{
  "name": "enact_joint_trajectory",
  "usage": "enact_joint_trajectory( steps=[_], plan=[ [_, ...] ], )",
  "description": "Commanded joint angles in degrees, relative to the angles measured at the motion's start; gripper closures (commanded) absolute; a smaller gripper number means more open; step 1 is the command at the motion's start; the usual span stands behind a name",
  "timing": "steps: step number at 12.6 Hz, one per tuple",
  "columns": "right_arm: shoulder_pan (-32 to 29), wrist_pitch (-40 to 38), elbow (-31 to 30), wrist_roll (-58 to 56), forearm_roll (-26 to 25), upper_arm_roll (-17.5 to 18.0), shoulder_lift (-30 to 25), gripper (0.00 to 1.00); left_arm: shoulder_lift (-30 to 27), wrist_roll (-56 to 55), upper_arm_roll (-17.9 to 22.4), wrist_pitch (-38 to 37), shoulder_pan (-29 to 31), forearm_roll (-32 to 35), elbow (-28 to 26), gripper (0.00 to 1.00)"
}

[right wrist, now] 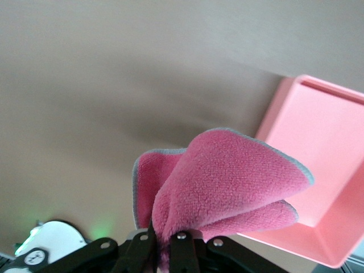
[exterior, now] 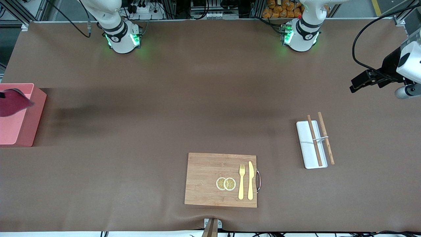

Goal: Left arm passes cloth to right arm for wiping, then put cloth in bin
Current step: 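Lower the cloth into the pink bin and open the right gripper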

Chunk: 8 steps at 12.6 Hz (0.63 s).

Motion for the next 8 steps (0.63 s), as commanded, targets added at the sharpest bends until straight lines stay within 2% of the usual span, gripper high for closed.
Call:
enact_joint_trajectory(
  steps=[1,4,5,6,7,8],
  plan=[
    [-6.15,4.57,1.39,-3.27,-2.63,0.91,5.70,1.00,-1.16,0.75,0.01,-0.25,0.23,-0.59,-0.83,0.00],
    [-10.82,15.98,1.39,-12.48,-2.55,0.91,10.72,1.00,-0.90,0.92,0.10,-0.16,0.32,-0.59,-0.74,0.00],
    [-11.71,18.98,1.48,-15.03,-2.54,0.91,11.43,0.88,-0.72,0.92,0.10,-0.08,0.32,-0.59,-0.74,0.00],
    [-11.89,21.53,1.39,-18.28,-2.63,0.91,11.53,0.12,-0.72,0.92,0.10,0.01,0.15,-0.59,-0.74,0.00],
    [-11.98,22.08,1.39,-19.18,-1.85,0.91,11.27,0.00,-0.72,0.92,0.10,0.01,0.15,-0.59,-0.74,0.00],
    [-11.28,21.56,1.39,-18.76,-1.75,1.08,10.92,0.00,-0.72,0.92,0.10,-0.07,0.32,-0.59,-0.83,0.00]
  ],
)
